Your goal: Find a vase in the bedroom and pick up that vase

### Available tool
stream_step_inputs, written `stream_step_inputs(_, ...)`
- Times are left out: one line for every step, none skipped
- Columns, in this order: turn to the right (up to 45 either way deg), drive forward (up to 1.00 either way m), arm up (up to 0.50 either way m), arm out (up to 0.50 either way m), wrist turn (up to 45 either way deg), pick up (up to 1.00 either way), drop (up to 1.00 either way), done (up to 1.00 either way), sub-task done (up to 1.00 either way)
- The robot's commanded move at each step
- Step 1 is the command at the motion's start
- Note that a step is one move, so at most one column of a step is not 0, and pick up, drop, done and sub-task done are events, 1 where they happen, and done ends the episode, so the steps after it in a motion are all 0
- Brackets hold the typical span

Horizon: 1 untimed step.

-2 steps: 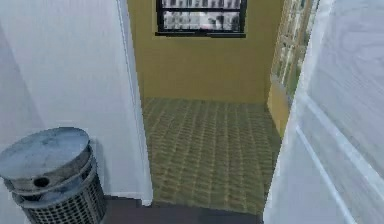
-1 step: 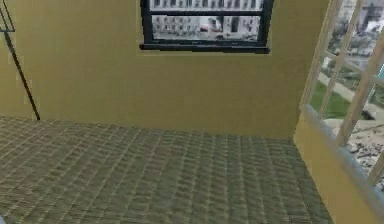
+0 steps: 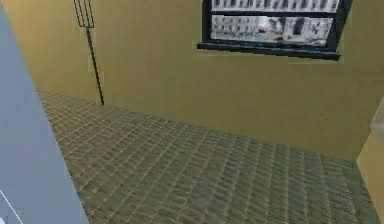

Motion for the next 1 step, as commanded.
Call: stream_step_inputs(0.0,0.70,0.00,0.00,0.0,0.00,0.00,0.00,0.00)
